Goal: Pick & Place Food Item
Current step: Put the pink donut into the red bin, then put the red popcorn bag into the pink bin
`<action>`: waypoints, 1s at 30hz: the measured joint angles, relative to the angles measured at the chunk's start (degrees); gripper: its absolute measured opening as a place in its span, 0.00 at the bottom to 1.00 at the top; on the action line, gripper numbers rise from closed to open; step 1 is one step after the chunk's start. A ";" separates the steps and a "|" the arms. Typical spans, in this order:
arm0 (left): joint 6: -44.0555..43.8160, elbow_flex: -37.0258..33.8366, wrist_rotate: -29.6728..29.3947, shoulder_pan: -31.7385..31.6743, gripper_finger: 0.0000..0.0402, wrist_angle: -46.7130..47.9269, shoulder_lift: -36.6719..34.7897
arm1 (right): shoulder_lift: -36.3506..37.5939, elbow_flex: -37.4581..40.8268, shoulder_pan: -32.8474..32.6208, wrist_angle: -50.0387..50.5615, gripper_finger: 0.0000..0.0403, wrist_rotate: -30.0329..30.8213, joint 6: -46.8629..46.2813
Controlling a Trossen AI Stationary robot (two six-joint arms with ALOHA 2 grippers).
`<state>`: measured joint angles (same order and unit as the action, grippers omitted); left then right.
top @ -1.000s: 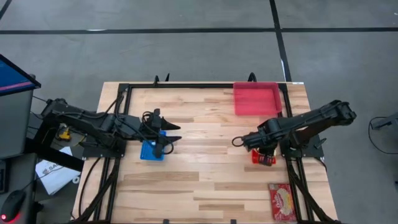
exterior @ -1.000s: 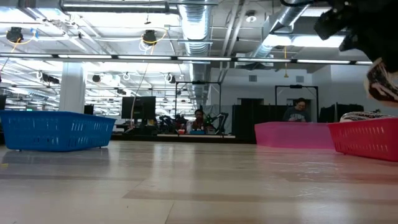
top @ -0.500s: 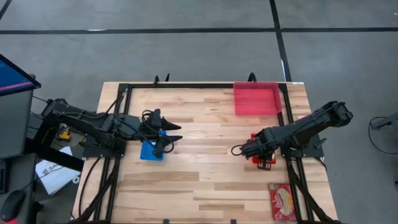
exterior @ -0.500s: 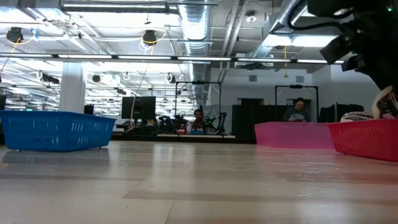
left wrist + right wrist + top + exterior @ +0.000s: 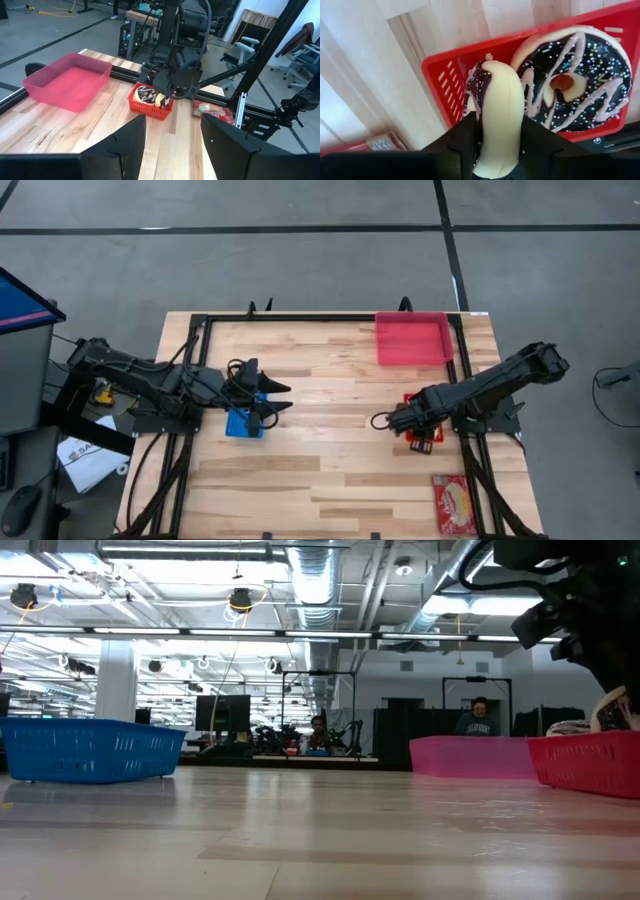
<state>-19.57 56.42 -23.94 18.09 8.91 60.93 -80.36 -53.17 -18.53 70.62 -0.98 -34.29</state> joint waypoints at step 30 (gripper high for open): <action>0.84 0.09 -0.75 3.43 0.47 21.35 -7.70 | 24.03 -0.11 -11.83 -16.34 0.47 26.39 -46.92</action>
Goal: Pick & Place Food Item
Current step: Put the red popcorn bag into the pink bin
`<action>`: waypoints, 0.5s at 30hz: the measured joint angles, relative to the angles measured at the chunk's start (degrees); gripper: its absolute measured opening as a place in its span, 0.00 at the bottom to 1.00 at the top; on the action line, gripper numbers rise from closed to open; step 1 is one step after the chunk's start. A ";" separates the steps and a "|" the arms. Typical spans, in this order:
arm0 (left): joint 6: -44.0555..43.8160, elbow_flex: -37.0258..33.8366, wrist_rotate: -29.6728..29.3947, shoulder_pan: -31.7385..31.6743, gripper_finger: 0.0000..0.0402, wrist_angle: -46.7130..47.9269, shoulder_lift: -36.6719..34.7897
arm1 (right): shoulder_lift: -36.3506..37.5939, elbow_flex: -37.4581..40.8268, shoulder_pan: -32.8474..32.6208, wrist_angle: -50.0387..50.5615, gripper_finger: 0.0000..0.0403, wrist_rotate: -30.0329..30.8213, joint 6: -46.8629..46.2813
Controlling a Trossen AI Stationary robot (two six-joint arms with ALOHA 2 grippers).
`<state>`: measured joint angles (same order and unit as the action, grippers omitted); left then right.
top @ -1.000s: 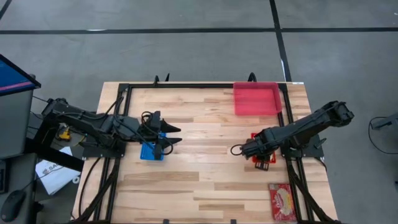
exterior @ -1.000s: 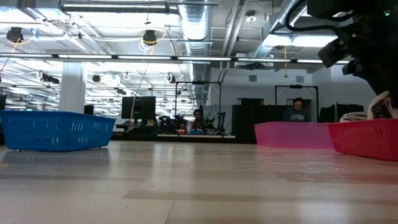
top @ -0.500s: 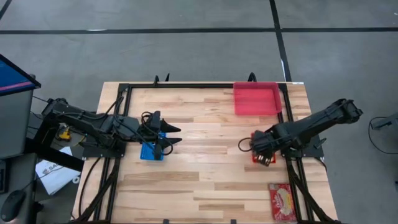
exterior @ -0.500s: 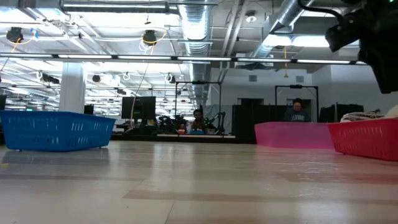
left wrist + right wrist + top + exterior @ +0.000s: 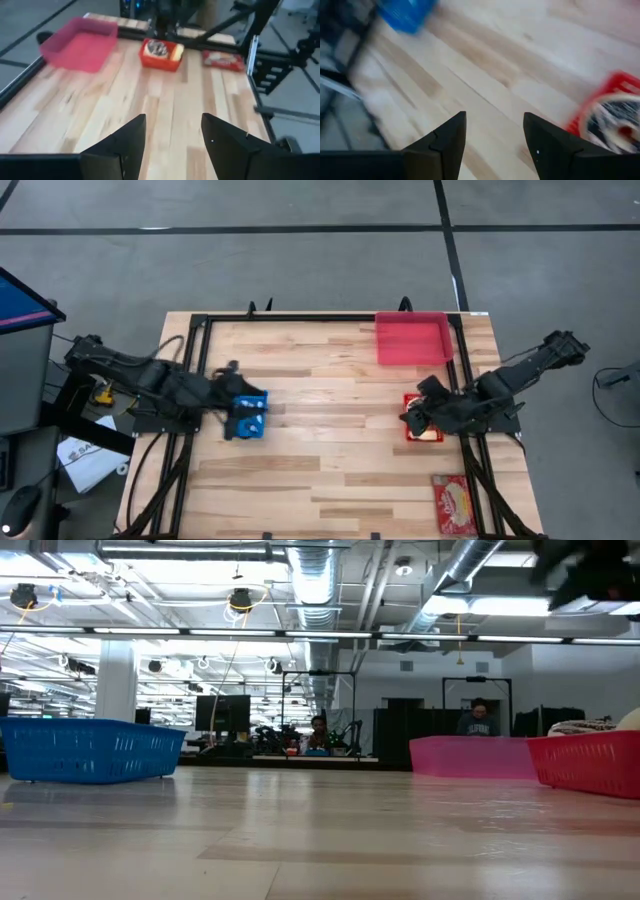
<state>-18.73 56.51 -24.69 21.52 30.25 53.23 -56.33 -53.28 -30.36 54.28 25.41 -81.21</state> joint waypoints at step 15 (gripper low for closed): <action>5.99 -33.41 -1.24 -5.54 0.47 -36.40 -23.88 | 1.00 -0.02 -12.52 -12.56 0.47 32.22 -2.83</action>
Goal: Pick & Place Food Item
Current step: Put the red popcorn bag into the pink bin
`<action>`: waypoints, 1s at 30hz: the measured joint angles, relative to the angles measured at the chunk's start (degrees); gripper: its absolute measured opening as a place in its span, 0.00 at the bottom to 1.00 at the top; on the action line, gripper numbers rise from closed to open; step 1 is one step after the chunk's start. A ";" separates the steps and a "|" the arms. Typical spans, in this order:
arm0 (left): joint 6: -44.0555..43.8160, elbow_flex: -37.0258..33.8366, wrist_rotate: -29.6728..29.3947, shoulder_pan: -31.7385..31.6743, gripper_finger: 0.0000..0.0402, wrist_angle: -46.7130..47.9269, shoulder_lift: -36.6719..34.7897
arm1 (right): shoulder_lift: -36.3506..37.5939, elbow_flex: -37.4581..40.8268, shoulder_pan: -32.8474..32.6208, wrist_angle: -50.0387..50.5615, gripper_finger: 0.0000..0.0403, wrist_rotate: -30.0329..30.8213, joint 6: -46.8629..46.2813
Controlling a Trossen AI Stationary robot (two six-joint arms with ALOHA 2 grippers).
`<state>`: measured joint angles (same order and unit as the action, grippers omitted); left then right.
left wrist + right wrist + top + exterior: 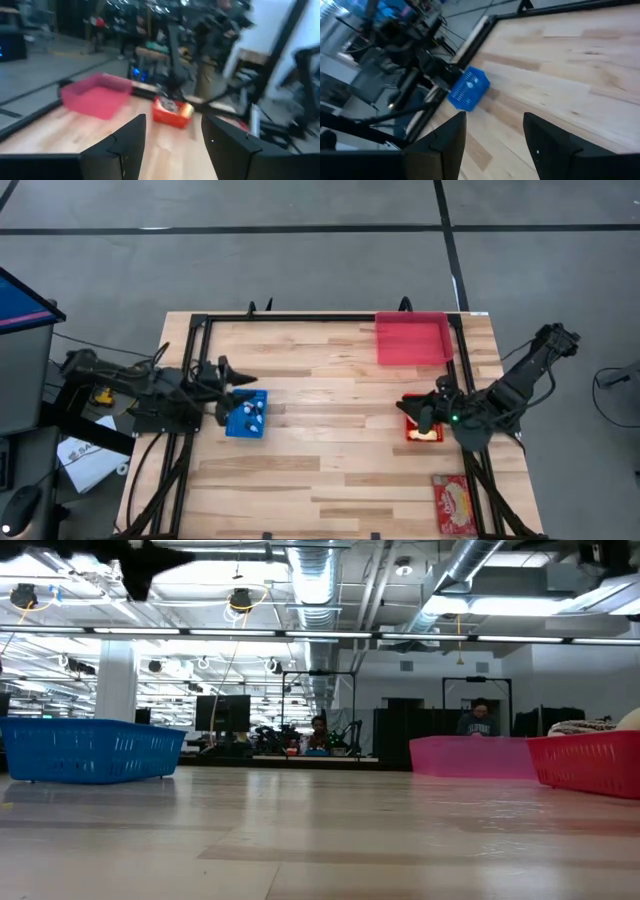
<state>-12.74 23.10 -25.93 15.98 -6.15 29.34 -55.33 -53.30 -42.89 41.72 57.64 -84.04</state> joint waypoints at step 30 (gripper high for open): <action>7.51 23.63 32.88 -6.49 0.46 6.02 26.19 | -24.84 -2.43 7.58 16.01 0.47 -89.38 16.23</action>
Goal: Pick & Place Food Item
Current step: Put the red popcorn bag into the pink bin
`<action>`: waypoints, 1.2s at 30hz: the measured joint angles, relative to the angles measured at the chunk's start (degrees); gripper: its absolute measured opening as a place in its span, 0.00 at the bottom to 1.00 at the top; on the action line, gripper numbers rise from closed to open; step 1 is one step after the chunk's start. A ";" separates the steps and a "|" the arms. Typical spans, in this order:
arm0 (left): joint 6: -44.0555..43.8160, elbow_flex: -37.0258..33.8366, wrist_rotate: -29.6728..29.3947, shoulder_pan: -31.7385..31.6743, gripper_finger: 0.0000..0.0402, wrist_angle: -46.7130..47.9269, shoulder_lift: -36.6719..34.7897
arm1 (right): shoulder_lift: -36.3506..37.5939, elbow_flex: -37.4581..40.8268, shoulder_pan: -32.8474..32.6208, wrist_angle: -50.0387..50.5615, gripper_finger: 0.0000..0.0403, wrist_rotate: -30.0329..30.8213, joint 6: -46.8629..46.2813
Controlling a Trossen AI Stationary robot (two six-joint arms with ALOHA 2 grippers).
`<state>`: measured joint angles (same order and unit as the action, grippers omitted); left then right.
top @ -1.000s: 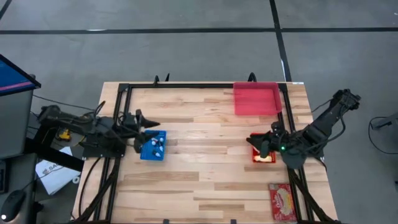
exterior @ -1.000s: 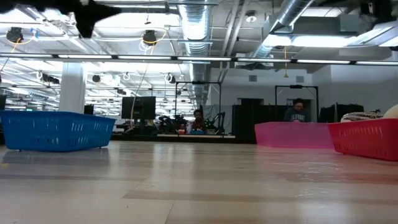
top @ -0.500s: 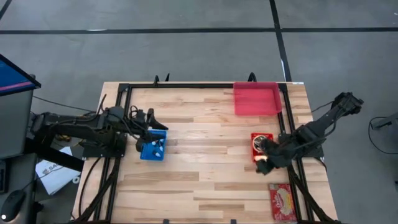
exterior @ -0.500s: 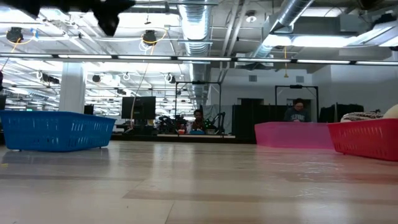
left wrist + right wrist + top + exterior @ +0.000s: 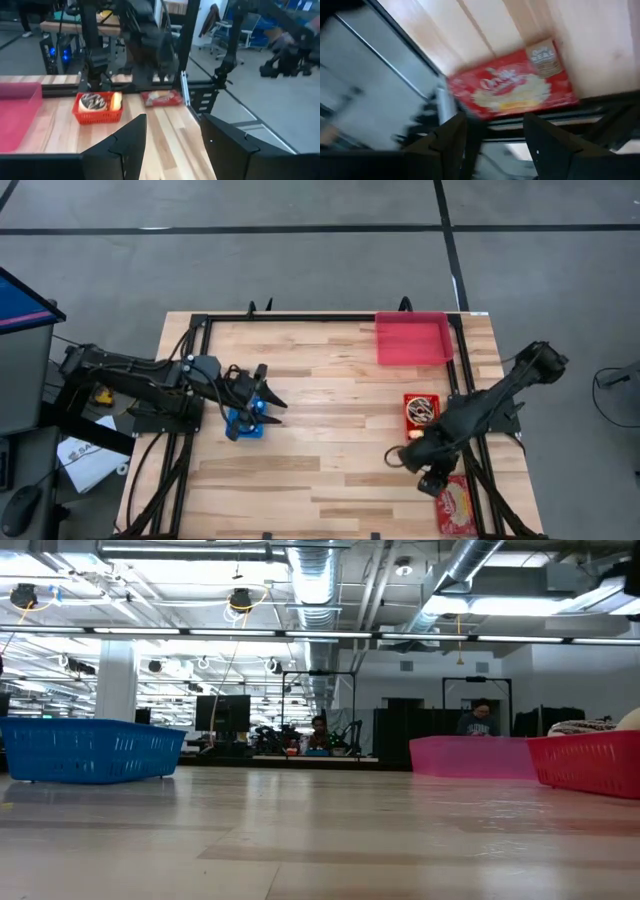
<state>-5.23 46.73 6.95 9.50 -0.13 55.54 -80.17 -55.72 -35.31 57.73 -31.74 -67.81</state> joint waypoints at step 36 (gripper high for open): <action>-1.01 25.84 -13.57 13.81 0.45 5.30 14.46 | -25.06 0.71 -6.24 -5.06 0.47 2.46 21.07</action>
<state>-6.24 72.58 -6.62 23.31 5.17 70.00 -105.23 -55.01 -41.55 52.67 -29.29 -46.74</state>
